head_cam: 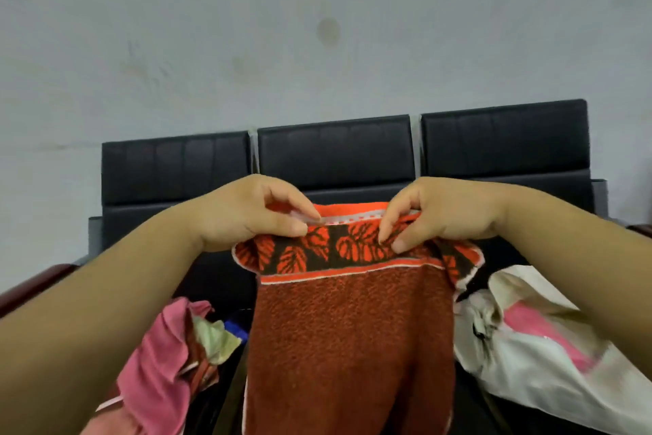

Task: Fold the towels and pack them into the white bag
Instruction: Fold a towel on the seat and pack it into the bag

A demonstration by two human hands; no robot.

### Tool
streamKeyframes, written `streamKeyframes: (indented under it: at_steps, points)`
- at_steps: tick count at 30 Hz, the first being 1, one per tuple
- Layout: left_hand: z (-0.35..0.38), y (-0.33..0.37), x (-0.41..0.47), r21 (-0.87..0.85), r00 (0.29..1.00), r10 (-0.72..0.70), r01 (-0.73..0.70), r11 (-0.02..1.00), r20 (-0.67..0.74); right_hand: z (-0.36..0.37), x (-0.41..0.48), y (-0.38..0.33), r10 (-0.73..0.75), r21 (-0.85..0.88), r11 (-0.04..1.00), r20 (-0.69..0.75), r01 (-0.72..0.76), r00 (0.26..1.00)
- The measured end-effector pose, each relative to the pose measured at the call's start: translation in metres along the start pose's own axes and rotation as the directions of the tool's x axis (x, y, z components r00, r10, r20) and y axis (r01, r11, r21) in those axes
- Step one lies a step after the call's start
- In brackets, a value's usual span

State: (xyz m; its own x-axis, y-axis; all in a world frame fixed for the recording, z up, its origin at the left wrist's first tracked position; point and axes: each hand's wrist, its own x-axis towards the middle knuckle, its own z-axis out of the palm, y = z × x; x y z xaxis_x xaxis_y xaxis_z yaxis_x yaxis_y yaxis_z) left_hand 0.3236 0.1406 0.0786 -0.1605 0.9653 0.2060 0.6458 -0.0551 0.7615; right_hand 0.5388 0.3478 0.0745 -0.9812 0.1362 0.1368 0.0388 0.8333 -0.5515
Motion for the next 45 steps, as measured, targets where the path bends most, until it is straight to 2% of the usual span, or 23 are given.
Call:
streamKeyframes:
  at_steps: [2,5,8,10,12,14,16,18,20,21,23,26,28,29,31,32,33,34,36,37,39,42,45]
  points:
    - [-0.002,0.012,-0.005,0.183,0.978,-0.076,0.039,0.982,0.197,-0.01,0.001,-0.008,0.007,0.121,0.993,-0.082,0.003,0.997]
    - [0.0,0.028,-0.002,0.526,0.918,-0.272,0.084,0.846,0.29,-0.019,0.001,-0.017,0.03,0.321,0.947,-0.109,0.007,0.994]
    - [0.004,0.037,0.006,0.651,0.944,-0.319,0.189,0.735,0.087,-0.02,-0.002,-0.026,0.023,0.391,0.92,-0.045,-0.004,0.999]
    - [0.008,0.033,0.014,0.533,0.956,-0.251,0.292,0.794,-0.15,-0.016,-0.005,-0.03,0.001,0.413,0.911,0.026,-0.011,1.0]
    - [0.015,0.027,0.019,0.395,0.957,-0.131,0.228,0.89,-0.258,-0.009,-0.008,-0.031,-0.054,0.406,0.913,0.029,0.038,0.998]
    - [0.018,0.02,0.018,0.332,0.969,-0.052,0.133,0.934,-0.241,-0.001,-0.012,-0.031,-0.142,0.349,0.927,-0.019,0.14,0.99]
    - [0.016,0.016,0.015,0.316,0.981,-0.006,0.069,0.946,-0.196,0.004,-0.018,-0.032,-0.18,0.263,0.95,0.027,0.167,0.983]
    - [0.01,0.016,0.011,0.26,0.99,0.02,0.018,0.965,-0.142,0.006,-0.021,-0.03,-0.114,0.041,0.993,0.152,0.109,0.982]
    - [0.007,0.021,0.007,0.198,0.998,0.03,-0.019,0.98,-0.054,0.006,-0.017,-0.026,-0.021,-0.27,0.96,0.205,0.078,0.979]
    - [0.008,0.025,0.005,0.191,0.999,0.039,-0.041,0.981,0.014,0.005,-0.015,-0.026,0.003,-0.374,0.925,0.191,0.07,0.982]
    - [0.015,0.032,0.0,0.193,0.985,0.026,-0.06,0.979,0.17,-0.003,-0.013,-0.029,0.002,-0.423,0.905,0.108,0.044,0.994]
    - [0.024,0.034,-0.001,0.365,0.933,-0.103,-0.031,0.93,0.344,-0.017,-0.019,-0.032,-0.016,-0.216,0.976,0.0,0.016,1.0]
    - [0.025,0.032,0.004,0.546,0.941,-0.123,-0.073,0.835,0.314,-0.013,-0.021,-0.032,-0.004,0.026,1.0,-0.019,0.005,1.0]
    - [0.023,0.031,0.006,0.599,0.953,-0.116,-0.08,0.797,0.281,-0.005,-0.019,-0.03,0.0,0.178,0.984,-0.029,0.005,1.0]
    - [0.02,0.03,0.011,0.624,0.972,-0.1,-0.057,0.78,0.214,0.015,-0.014,-0.028,0.031,0.497,0.868,-0.077,0.011,0.997]
    - [0.017,0.028,0.013,0.601,0.98,-0.094,-0.031,0.799,0.176,0.023,-0.014,-0.029,0.041,0.592,0.805,-0.103,0.028,0.994]
    - [0.016,0.027,0.014,0.55,0.986,-0.093,0.001,0.835,0.14,0.028,-0.015,-0.029,0.025,0.615,0.786,-0.12,0.055,0.992]
    - [0.014,0.026,0.014,0.474,0.99,-0.088,0.027,0.88,0.107,0.029,-0.018,-0.03,-0.016,0.585,0.807,-0.114,0.08,0.993]
    - [0.013,0.026,0.016,0.323,0.998,-0.048,0.034,0.946,0.033,0.024,-0.025,-0.031,-0.108,0.393,0.915,0.026,0.09,0.994]
    - [0.014,0.026,0.016,0.286,1.0,-0.02,0.021,0.958,-0.007,0.02,-0.027,-0.03,-0.116,0.234,0.969,0.127,0.083,0.985]
    - [0.015,0.028,0.016,0.267,0.997,0.035,-0.016,0.964,-0.065,0.016,-0.029,-0.029,-0.034,-0.037,0.998,0.263,0.045,0.964]
    - [0.022,0.033,0.009,0.233,0.994,0.105,-0.098,0.967,-0.015,0.008,-0.024,-0.029,0.033,-0.238,0.971,0.2,0.016,0.979]
    - [0.029,0.038,-0.001,0.092,0.966,0.059,-0.084,0.992,0.251,-0.008,-0.023,-0.03,-0.001,-0.284,0.959,0.054,0.016,0.999]
